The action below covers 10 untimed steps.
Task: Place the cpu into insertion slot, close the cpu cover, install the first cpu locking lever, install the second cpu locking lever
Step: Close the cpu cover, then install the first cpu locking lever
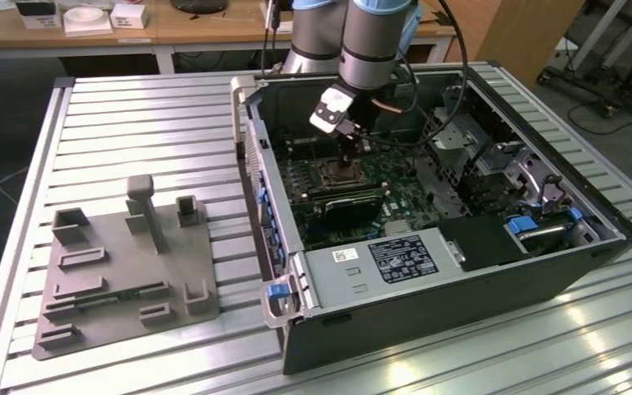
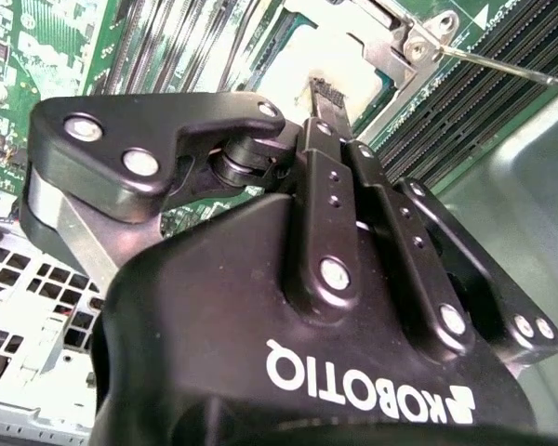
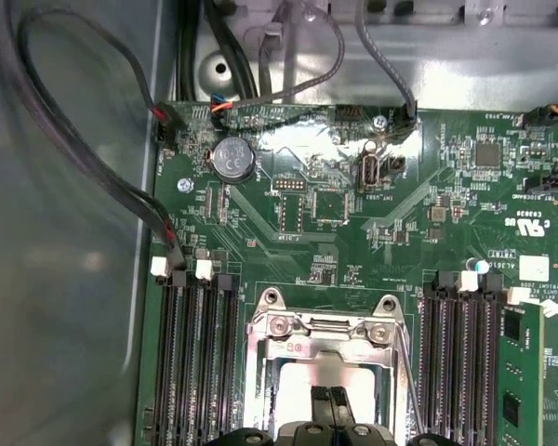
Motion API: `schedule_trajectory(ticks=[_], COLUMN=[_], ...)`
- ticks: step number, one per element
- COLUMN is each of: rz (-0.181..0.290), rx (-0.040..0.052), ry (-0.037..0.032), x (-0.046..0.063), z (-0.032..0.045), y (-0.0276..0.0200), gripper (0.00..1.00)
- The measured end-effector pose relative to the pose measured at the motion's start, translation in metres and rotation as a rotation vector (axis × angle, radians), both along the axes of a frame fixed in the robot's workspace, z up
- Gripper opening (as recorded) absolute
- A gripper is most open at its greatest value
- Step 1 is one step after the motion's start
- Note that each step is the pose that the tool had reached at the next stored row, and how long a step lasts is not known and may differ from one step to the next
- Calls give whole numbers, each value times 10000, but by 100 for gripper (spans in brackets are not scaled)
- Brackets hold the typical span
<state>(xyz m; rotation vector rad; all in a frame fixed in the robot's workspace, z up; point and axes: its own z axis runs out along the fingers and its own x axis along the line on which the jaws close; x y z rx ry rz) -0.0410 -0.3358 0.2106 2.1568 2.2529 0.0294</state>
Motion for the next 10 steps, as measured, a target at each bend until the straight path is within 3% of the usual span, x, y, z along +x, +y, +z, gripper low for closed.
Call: schedule_trajectory(ticks=[2, 5, 6, 8, 10], rz=[1, 1, 0, -1, 0], rx=[1, 1, 0, 0, 0], ry=[-30, -20, 128, 131, 194], x=[0, 0, 0, 0, 0], z=[12, 12, 11, 11, 11], y=[1, 1, 1, 0, 1], gripper=[10, 10, 10, 10, 10])
